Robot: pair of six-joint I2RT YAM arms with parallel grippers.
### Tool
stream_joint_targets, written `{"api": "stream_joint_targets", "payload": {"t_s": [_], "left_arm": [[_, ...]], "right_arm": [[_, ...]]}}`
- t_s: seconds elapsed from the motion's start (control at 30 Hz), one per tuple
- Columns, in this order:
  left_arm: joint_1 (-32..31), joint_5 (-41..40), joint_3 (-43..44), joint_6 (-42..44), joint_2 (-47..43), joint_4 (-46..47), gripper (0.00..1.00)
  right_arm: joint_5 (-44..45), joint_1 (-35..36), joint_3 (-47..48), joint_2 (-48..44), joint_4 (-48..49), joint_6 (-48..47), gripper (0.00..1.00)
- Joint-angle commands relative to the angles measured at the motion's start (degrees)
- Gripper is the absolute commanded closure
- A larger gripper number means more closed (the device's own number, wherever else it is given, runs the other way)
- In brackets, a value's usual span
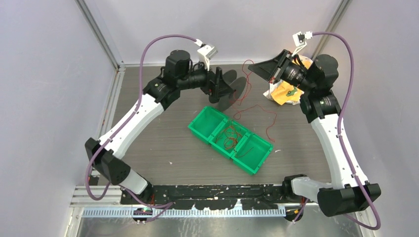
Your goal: Wrap the cables
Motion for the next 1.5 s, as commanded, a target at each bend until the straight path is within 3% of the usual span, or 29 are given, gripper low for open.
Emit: {"api": "stream_joint_targets", "payload": {"t_s": [0.0, 0.13, 0.27, 0.33, 0.4, 0.5, 0.83, 1.0, 1.3, 1.47], "left_arm": [[0.5, 2.9, -1.4, -1.8, -3.8, 3.8, 0.22], [0.6, -4.1, -1.2, -7.8, -3.0, 1.2, 0.23], [0.9, -5.1, -0.5, -23.0, 0.0, 0.2, 0.27], [0.9, -4.0, -5.0, -36.7, 0.2, 6.3, 0.29], [0.9, -3.9, -11.8, -47.5, -0.7, 18.1, 0.3], [0.9, -5.6, -17.4, -57.4, -0.6, 30.4, 0.31], [0.5, -4.9, -18.7, -65.2, 4.5, 39.3, 0.4], [-0.2, -4.1, -17.9, -65.2, 5.6, 39.6, 0.55], [-0.4, -3.8, -18.7, -64.8, 5.2, 38.4, 0.42], [-0.6, -6.0, -19.0, -61.8, 3.4, 33.0, 0.42]], "right_arm": [[-2.5, -0.7, 0.2, 0.6, 8.0, 6.2, 0.99], [2.5, -0.8, 0.6, 0.6, 4.9, 5.5, 0.99], [4.9, -0.8, -0.1, 0.0, 4.1, 4.3, 0.99], [5.4, -0.8, -0.3, -0.4, 4.1, 3.6, 0.99], [5.4, -0.8, -0.4, -0.4, 3.3, 3.3, 0.99], [5.4, -0.8, -0.3, -0.4, 2.4, 3.2, 0.99], [5.4, -0.8, -0.7, -1.0, 1.2, 2.6, 0.99], [5.8, -0.8, -1.0, -1.1, 1.1, 2.5, 1.0], [6.0, -0.8, -1.4, -1.0, 1.2, 2.5, 0.99], [6.2, -0.8, -1.4, -1.0, 0.7, 2.1, 0.99]]}}
